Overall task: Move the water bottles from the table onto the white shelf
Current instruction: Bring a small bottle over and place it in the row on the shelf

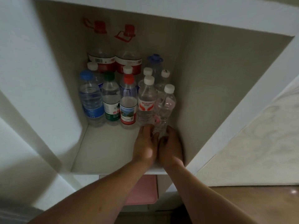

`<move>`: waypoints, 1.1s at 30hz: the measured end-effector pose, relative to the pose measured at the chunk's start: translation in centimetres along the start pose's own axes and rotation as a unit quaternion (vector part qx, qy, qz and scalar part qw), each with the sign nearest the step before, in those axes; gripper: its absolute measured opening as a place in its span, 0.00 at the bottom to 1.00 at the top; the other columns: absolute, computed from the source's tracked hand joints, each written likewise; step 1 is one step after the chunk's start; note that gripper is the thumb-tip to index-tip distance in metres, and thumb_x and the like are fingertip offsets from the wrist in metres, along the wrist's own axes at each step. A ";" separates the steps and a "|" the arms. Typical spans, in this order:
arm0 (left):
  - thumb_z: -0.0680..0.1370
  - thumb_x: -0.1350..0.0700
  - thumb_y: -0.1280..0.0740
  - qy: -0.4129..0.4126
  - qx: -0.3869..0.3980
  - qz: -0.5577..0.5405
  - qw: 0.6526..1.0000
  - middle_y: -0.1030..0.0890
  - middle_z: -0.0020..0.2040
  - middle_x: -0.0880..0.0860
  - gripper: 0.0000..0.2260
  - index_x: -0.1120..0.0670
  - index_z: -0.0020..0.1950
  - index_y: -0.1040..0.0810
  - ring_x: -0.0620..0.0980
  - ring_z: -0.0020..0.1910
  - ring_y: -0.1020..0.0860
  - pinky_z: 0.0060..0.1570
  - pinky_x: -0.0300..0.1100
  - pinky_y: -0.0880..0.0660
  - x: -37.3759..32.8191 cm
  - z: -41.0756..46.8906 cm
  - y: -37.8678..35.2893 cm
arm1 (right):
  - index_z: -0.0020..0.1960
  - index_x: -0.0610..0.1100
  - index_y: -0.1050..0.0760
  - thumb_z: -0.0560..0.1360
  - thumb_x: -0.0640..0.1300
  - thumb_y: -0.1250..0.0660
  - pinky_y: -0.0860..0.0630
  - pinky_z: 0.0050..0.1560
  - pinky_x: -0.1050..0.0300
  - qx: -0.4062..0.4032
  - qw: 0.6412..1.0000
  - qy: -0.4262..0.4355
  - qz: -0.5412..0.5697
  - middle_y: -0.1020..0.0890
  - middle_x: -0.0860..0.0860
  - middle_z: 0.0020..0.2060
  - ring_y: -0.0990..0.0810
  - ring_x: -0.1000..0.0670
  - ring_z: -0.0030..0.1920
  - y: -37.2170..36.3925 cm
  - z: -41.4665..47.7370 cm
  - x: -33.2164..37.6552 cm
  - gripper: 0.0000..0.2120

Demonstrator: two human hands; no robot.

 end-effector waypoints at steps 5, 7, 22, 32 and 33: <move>0.86 0.56 0.36 -0.010 0.016 0.034 0.999 0.18 0.68 0.53 0.17 0.50 0.76 0.25 0.52 0.66 0.19 0.65 0.46 0.24 0.9 0.7 -0.6 | 0.83 0.55 0.36 0.85 0.38 0.42 0.22 0.68 0.49 -0.005 0.999 0.005 -0.045 0.18 0.49 0.67 0.18 0.46 0.66 -1.4 0.9 -0.6 0.28; 0.87 0.57 0.37 -0.002 0.012 0.038 0.999 0.19 0.71 0.53 0.19 0.50 0.78 0.26 0.52 0.68 0.20 0.67 0.41 0.27 0.8 0.7 -0.5 | 0.84 0.56 0.37 0.85 0.39 0.42 0.23 0.69 0.50 0.001 0.998 0.017 -0.063 0.19 0.48 0.69 0.19 0.45 0.67 -1.3 0.8 -0.5 0.29; 0.86 0.57 0.39 -0.010 0.015 0.073 0.997 0.17 0.65 0.54 0.14 0.53 0.71 0.21 0.55 0.62 0.19 0.62 0.47 0.23 1.0 0.8 -0.7 | 0.83 0.59 0.39 0.85 0.53 0.36 0.22 0.69 0.48 0.014 0.998 0.038 -0.044 0.20 0.49 0.67 0.18 0.46 0.65 -1.6 1.3 -1.0 0.28; 0.84 0.62 0.35 0.034 0.076 0.083 0.993 0.20 0.69 0.56 0.16 0.57 0.72 0.23 0.55 0.68 0.21 0.67 0.44 0.26 -0.4 -2.3 1.3 | 0.85 0.51 0.40 0.84 0.38 0.37 0.29 0.75 0.50 0.138 0.989 -0.042 0.021 0.29 0.47 0.79 0.28 0.44 0.78 2.5 -3.5 -0.5 0.31; 0.84 0.62 0.35 0.036 0.078 0.087 0.993 0.20 0.69 0.56 0.16 0.57 0.71 0.22 0.55 0.68 0.21 0.67 0.44 0.26 -0.8 -3.4 1.6 | 0.86 0.52 0.41 0.84 0.38 0.38 0.30 0.78 0.49 0.150 0.987 -0.050 0.023 0.30 0.47 0.80 0.30 0.44 0.79 3.1 -4.5 -0.6 0.33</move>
Point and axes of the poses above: each hand's wrist, its own z-axis towards the middle knuckle, its own y-axis out of the back of the hand, x = y × z, the point moved 2 cm from there along z, towards the middle knuckle
